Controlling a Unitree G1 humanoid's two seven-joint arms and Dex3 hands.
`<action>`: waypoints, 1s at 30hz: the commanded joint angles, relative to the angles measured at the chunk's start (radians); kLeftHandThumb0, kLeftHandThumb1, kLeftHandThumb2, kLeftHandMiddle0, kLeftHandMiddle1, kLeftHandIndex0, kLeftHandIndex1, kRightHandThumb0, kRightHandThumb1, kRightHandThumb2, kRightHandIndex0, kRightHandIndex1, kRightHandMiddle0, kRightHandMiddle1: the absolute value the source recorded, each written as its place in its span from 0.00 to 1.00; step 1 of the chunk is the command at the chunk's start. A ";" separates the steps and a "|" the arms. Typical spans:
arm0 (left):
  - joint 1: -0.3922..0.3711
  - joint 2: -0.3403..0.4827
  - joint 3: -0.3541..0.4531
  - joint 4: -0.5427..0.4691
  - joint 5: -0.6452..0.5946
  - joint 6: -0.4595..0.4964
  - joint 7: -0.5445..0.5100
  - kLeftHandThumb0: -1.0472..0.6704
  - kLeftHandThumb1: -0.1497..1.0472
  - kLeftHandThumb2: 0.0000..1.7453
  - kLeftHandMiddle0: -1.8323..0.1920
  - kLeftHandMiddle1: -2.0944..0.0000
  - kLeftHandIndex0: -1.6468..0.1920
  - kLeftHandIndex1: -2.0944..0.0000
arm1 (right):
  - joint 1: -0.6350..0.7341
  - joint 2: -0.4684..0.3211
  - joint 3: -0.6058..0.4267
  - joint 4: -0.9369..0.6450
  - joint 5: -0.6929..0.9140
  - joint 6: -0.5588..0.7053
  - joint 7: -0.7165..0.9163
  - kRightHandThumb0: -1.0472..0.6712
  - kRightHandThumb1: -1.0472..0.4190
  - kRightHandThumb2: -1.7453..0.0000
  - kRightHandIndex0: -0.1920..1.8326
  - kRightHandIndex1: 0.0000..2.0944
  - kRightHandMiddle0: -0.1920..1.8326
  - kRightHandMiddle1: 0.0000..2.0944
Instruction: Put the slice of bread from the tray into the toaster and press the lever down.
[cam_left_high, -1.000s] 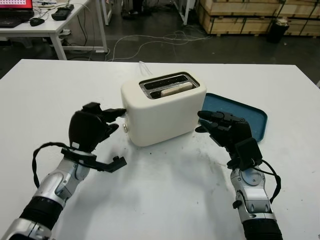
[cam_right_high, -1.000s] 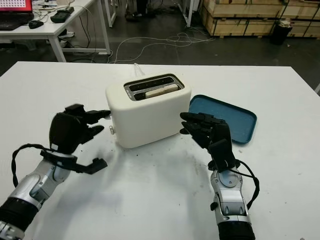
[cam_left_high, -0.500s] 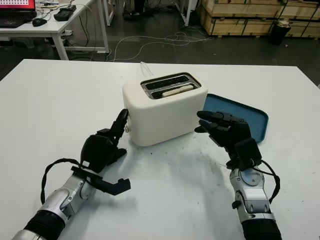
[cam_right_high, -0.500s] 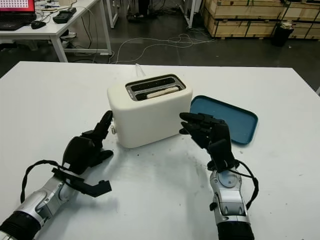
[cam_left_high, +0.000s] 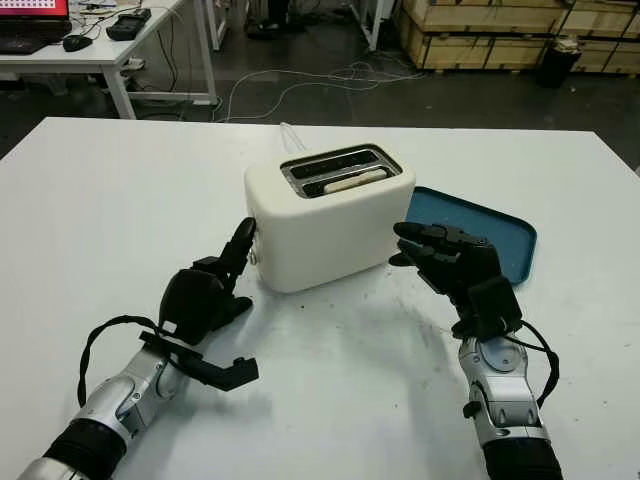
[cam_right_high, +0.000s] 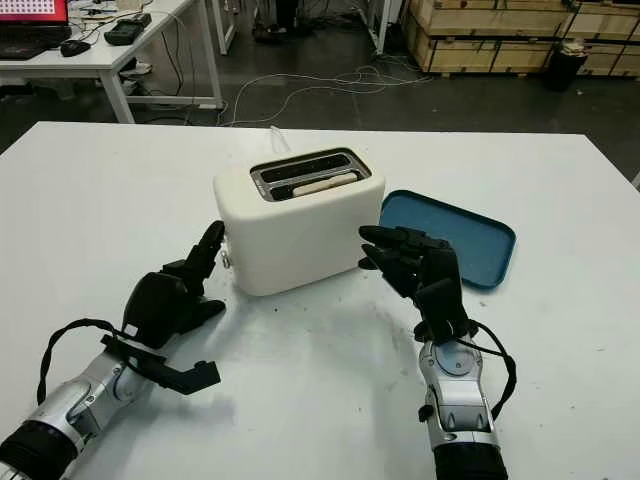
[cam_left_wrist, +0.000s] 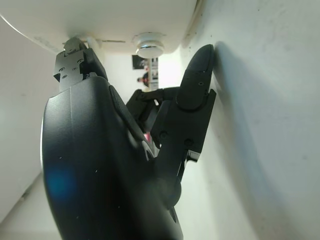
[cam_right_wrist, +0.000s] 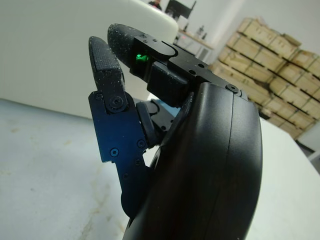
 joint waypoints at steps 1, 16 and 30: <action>-0.038 -0.008 0.008 -0.069 0.050 -0.034 0.045 0.46 0.75 0.00 0.51 0.44 0.24 0.99 | -0.003 0.003 -0.001 0.000 -0.005 0.000 -0.004 0.33 0.13 1.00 0.61 0.35 0.71 0.00; -0.062 0.030 0.253 -0.363 -0.037 -0.018 -0.070 0.39 0.71 0.00 0.54 0.47 0.25 1.00 | -0.006 0.005 0.000 0.004 0.000 0.000 0.003 0.33 0.13 1.00 0.61 0.35 0.71 0.00; -0.127 0.047 0.252 -0.305 -0.025 -0.054 -0.206 0.44 0.68 0.00 0.48 0.45 0.24 0.99 | -0.006 -0.001 0.003 -0.013 -0.004 0.013 0.006 0.33 0.13 1.00 0.61 0.35 0.71 0.00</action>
